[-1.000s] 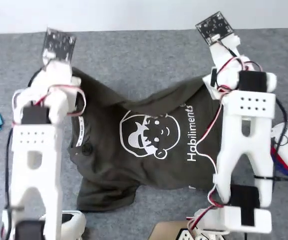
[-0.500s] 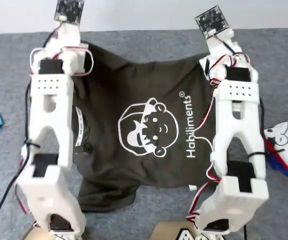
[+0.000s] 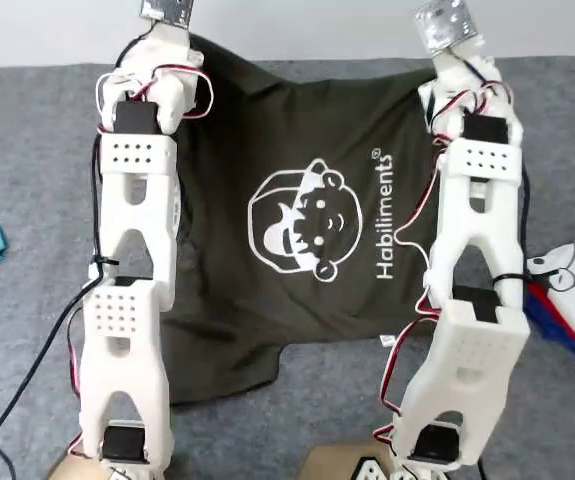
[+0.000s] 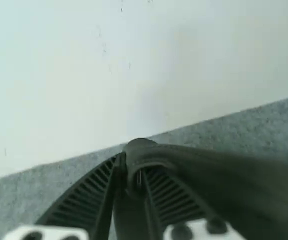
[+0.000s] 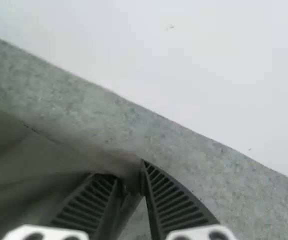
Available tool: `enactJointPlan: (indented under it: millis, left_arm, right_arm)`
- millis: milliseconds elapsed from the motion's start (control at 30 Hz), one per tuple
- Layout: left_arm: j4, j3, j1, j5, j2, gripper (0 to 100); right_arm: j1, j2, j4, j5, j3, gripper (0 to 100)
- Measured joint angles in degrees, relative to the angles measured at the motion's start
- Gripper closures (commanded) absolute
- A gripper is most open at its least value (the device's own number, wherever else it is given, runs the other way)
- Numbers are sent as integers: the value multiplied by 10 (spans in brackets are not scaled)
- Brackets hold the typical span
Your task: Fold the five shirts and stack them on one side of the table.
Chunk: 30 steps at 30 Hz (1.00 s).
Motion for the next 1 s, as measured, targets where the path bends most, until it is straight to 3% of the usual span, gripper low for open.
enactJointPlan:
  millis: [300, 700, 867, 1000]
  left_arm:
    - [48, -92, 6, 0, 43, 995]
    - [440, -224, 24, -37, 43, 995]
    - [461, -222, 23, -47, 40, 994]
    - [461, -128, 23, -51, -20, 994]
  right_arm:
    - [2, 4, 8, 2, -9, 989]
    - [8, -20, 262, 52, -31, 988]
    - [7, -50, 336, 54, -33, 987]
    - [20, -64, 402, 62, -33, 987]
